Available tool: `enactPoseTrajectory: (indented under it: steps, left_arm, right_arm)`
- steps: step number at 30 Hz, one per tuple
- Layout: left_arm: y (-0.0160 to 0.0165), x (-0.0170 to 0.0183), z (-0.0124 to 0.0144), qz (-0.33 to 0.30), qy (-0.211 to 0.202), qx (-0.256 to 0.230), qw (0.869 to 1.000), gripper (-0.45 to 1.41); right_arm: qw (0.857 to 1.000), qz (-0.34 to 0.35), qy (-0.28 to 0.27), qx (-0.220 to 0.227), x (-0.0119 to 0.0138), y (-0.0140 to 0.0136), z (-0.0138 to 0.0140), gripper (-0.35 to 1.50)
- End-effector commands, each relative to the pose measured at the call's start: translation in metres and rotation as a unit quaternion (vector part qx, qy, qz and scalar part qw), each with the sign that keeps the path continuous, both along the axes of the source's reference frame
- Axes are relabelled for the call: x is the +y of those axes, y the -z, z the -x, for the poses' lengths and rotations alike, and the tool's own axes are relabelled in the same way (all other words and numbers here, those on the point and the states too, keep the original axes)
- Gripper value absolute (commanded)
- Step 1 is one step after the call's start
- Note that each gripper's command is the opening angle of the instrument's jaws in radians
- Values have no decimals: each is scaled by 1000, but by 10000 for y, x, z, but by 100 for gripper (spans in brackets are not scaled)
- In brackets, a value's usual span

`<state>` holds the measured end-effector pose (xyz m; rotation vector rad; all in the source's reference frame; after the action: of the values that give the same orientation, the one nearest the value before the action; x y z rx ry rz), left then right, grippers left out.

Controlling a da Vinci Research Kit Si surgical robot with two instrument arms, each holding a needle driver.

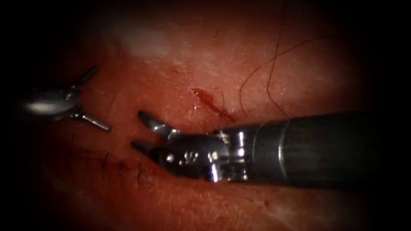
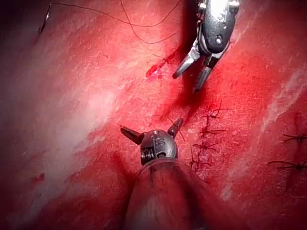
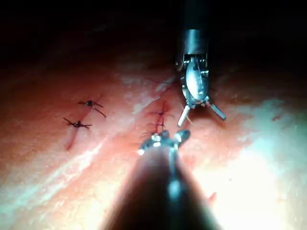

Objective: Wound Closure
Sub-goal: Remove the cut suture from the left tool.

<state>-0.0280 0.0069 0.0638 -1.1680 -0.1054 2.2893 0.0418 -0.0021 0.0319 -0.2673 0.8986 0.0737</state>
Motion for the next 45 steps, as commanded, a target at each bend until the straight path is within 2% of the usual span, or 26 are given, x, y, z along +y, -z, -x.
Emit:
enactPoseTrajectory:
  steps: [1, 6, 14, 19, 25, 29, 34, 35, 37, 38, 39, 45]
  left_arm:
    - [-5, -6, 5, 0, -2, 0, 1000, 106]
    - [3, -9, 11, -14, -7, -14, 1000, 106]
    - [8, -21, 31, -34, -15, -39, 999, 106]
    - [9, -22, 33, -49, -17, -50, 997, 108]
    - [8, -21, 32, -58, -13, -49, 997, 108]
    - [8, -21, 32, -58, -14, -49, 997, 108]
    - [9, -23, 33, -62, -13, -52, 997, 108]
    - [10, -24, 33, -63, -14, -51, 997, 110]
    - [11, -26, 33, -63, -15, -52, 997, 110]
    - [12, -27, 32, -63, -16, -53, 996, 110]
    - [12, -27, 31, -63, -17, -53, 996, 110]
    - [14, -26, 16, -63, -14, -46, 997, 110]
  right_arm:
    - [1000, 5, 3, 3, -4, -11, -11, 94]
    - [999, 29, 14, 3, -7, -25, -14, 99]
    - [995, 95, 23, 14, 1, -28, -19, 94]
    - [992, 118, 21, 27, -1, -23, -17, 94]
    - [990, 131, 26, 39, -2, -12, -19, 88]
    - [989, 134, 34, 47, -5, -8, -23, 71]
    - [989, 136, 48, 45, -10, -14, -37, 69]
    - [988, 137, 54, 44, -11, -15, -38, 63]
    - [988, 131, 67, 43, -12, -18, -39, 22]
    - [988, 124, 78, 41, -12, -19, -38, -30]
    - [989, 119, 86, 37, -11, -19, -37, -35]
    - [989, 98, 110, 12, -13, -14, -19, -35]
